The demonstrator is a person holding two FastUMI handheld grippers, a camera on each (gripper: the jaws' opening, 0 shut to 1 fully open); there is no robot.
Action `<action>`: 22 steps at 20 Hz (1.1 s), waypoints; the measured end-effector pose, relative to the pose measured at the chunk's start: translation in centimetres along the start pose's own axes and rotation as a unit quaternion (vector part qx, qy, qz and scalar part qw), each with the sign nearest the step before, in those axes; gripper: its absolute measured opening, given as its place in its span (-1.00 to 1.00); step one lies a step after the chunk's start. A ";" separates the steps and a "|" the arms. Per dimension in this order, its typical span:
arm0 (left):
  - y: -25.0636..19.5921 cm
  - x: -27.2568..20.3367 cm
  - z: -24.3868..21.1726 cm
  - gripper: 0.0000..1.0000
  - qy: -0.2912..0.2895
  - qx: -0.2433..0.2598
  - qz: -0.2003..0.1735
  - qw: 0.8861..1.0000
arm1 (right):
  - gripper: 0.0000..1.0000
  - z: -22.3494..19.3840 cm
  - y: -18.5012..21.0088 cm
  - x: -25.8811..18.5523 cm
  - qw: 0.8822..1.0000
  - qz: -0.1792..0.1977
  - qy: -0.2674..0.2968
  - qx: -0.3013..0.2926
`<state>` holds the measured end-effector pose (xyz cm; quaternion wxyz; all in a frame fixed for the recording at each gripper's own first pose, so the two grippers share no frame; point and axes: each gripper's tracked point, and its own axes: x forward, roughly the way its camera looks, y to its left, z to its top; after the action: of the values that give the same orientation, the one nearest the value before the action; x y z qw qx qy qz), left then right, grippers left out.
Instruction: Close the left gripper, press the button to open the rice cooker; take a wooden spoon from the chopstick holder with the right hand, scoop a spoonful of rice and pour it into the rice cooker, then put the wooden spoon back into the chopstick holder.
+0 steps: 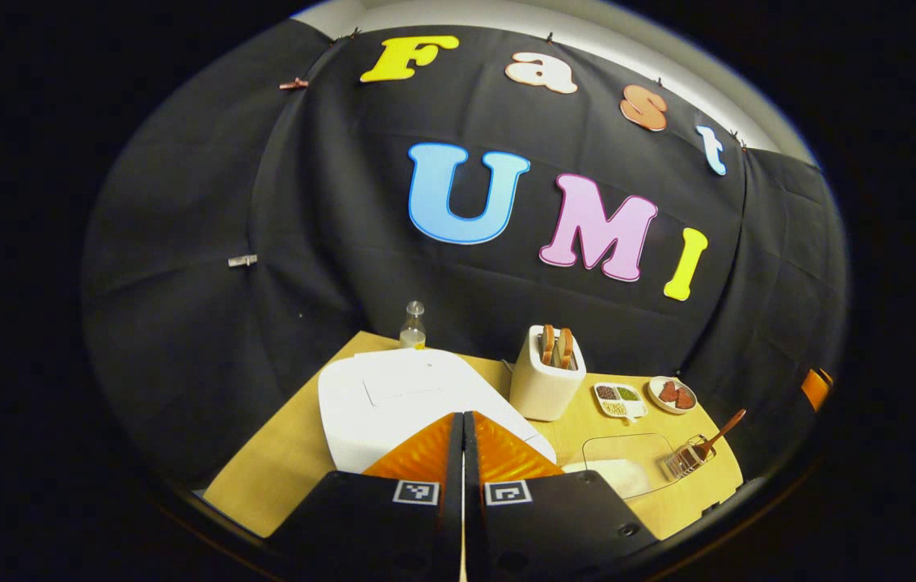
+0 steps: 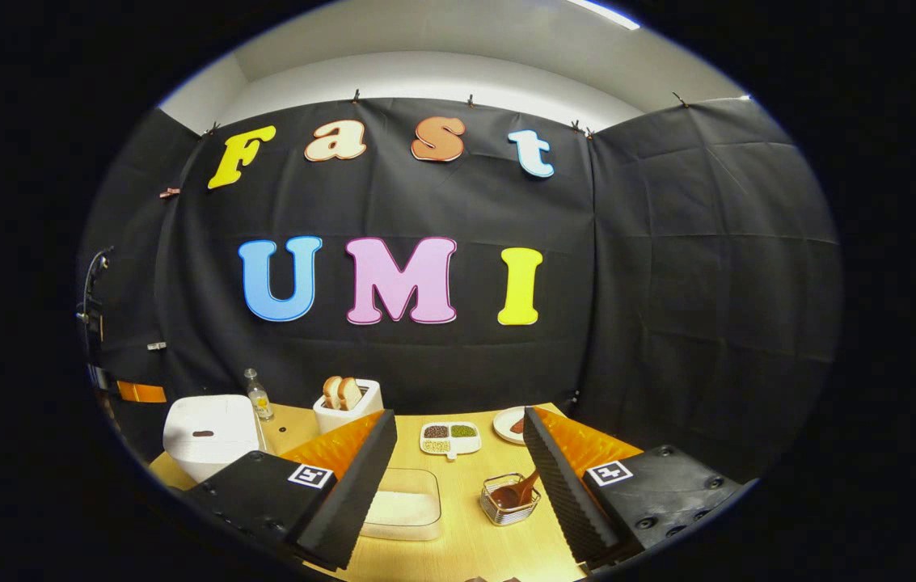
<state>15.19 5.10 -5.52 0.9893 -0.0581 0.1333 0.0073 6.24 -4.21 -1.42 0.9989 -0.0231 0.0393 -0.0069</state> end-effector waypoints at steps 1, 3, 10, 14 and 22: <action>0.4 1.2 -0.4 -0.87 0.005 -0.006 0.001 1.000 | 0.95 -0.2 -0.6 0.1 1.000 -0.002 0.004 0.000; 1.4 3.6 -2.3 -0.87 0.030 -0.012 0.011 0.999 | 0.95 -0.8 -1.6 0.4 1.000 -0.005 0.014 0.005; 2.4 7.1 -6.2 -0.87 0.078 -0.024 0.033 0.996 | 0.96 -1.8 -4.4 1.0 1.000 -0.011 0.029 0.000; 2.4 7.4 -6.4 -0.85 0.082 -0.019 0.051 0.995 | 0.96 -1.9 -4.9 1.7 1.000 -0.004 0.029 0.004; 2.3 7.0 -5.5 -0.85 0.076 -0.018 0.072 0.994 | 0.96 -2.9 -6.2 2.4 0.999 0.016 0.039 -0.002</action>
<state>20.47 6.74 -12.86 0.9721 -0.0665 0.2115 0.0768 8.36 -10.56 -4.22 0.9966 -0.0242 0.0781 0.0088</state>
